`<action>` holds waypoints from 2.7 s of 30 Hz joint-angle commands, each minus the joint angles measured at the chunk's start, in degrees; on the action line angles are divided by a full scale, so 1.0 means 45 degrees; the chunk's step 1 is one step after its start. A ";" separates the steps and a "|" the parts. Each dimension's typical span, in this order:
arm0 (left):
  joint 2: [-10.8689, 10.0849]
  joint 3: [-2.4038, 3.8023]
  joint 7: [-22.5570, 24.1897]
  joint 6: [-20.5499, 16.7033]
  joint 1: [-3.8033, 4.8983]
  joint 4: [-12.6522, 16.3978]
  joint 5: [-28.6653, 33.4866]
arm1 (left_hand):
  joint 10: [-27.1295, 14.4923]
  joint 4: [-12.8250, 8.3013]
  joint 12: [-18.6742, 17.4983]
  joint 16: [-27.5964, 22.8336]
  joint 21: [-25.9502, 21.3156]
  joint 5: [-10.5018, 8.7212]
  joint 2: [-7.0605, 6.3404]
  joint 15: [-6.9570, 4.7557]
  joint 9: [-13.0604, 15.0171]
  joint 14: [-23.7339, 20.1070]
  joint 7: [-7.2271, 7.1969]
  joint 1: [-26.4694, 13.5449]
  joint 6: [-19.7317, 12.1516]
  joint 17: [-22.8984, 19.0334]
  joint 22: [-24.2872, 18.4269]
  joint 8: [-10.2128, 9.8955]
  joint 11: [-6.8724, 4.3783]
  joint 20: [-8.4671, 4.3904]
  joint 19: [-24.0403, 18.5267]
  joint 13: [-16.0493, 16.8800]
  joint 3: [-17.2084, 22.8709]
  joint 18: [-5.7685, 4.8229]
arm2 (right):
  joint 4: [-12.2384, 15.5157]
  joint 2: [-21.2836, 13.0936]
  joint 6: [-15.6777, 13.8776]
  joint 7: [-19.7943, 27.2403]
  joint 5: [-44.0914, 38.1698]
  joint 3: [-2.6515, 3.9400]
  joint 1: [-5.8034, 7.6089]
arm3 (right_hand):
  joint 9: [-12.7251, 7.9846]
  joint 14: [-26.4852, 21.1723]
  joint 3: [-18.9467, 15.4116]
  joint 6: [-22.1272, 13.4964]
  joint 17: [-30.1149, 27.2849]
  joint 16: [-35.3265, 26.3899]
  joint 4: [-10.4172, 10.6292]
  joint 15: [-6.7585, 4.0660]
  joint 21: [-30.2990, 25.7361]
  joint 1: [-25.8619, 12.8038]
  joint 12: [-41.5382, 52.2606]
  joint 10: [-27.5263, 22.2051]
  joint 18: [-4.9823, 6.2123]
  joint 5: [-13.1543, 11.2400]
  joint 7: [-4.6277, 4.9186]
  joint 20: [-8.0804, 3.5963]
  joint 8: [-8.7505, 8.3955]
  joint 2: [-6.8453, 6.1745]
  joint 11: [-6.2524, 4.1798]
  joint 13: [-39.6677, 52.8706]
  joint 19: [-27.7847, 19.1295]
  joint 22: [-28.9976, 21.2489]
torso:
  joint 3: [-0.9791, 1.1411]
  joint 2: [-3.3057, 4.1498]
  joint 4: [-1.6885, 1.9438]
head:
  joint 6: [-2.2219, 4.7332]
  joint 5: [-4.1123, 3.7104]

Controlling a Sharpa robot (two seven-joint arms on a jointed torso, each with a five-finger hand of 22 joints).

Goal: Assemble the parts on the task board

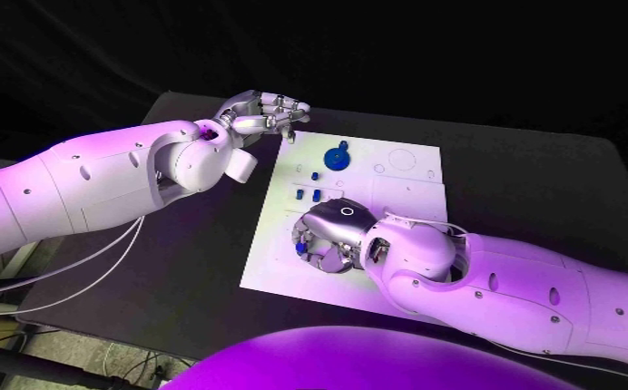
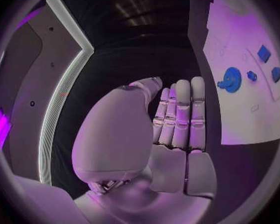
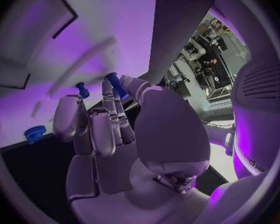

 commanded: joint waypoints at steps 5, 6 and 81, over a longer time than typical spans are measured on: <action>0.0022 0.0008 0.0027 0.0244 0.0006 0.0015 0.0074 | -0.0074 -0.0006 0.0031 -0.0054 -0.0066 0.0035 -0.0001 -0.0009 0.0014 -0.0035 -0.0005 -0.0143 -0.0047 -0.0011 -0.0011 0.0071 -0.0024 0.0017 0.0060 0.0011 0.0047 0.0080 | 0.0089 -0.0106 -0.0348 -0.0222 -0.0342 -0.0008 -0.0037 | -0.0266 0.0337 -0.0478 -0.1141 -0.0161 0.0008 0.0125 0.0143 -0.0207 -0.0272 -0.0104 -0.0553 -0.0027 0.0013 0.0074 0.0190 -0.0693 -0.0211 0.0088 0.0013 -0.0055 -0.0087 | 0.0011 -0.0005 -0.0007 | 0.0002 -0.0029; 0.0021 0.0008 0.0025 0.0248 0.0006 0.0014 0.0074 | -0.0074 -0.0006 0.0031 -0.0054 -0.0066 0.0035 -0.0001 -0.0009 0.0014 -0.0035 -0.0005 -0.0143 -0.0047 -0.0011 -0.0011 0.0071 -0.0024 0.0017 0.0060 0.0011 0.0047 0.0080 | 0.0132 -0.0162 -0.0536 -0.0228 -0.0351 -0.0008 -0.0044 | -0.0285 0.0315 -0.0534 -0.1243 -0.0240 -0.0021 0.0133 0.0146 -0.0239 -0.0263 -0.0089 -0.0600 -0.0020 0.0021 0.0080 0.0198 -0.0750 -0.0220 0.0091 0.0019 -0.0069 -0.0103 | 0.0013 -0.0006 -0.0008 | 0.0002 -0.0030; -0.0225 -0.0052 -0.0102 0.0538 -0.0127 0.0300 0.0128 | -0.0128 0.0011 0.0105 -0.0061 -0.0127 0.0029 0.0000 0.0000 0.0033 -0.0044 -0.0011 -0.0255 -0.0064 -0.0033 -0.0054 0.0108 -0.0021 0.0024 0.0078 0.0021 0.0029 0.0076 | 0.2605 -0.6033 -0.0578 -0.3526 0.3577 -0.0058 -0.0213 | 0.2446 0.0898 -0.6013 0.0140 0.2658 0.1257 0.2392 -0.0754 0.1900 -0.1949 1.4986 0.2484 -0.0524 0.1107 -0.0961 -0.0589 0.1755 0.1060 -0.1035 1.5179 0.1268 0.1877 | -0.0086 -0.0220 -0.0508 | 0.0107 -0.2036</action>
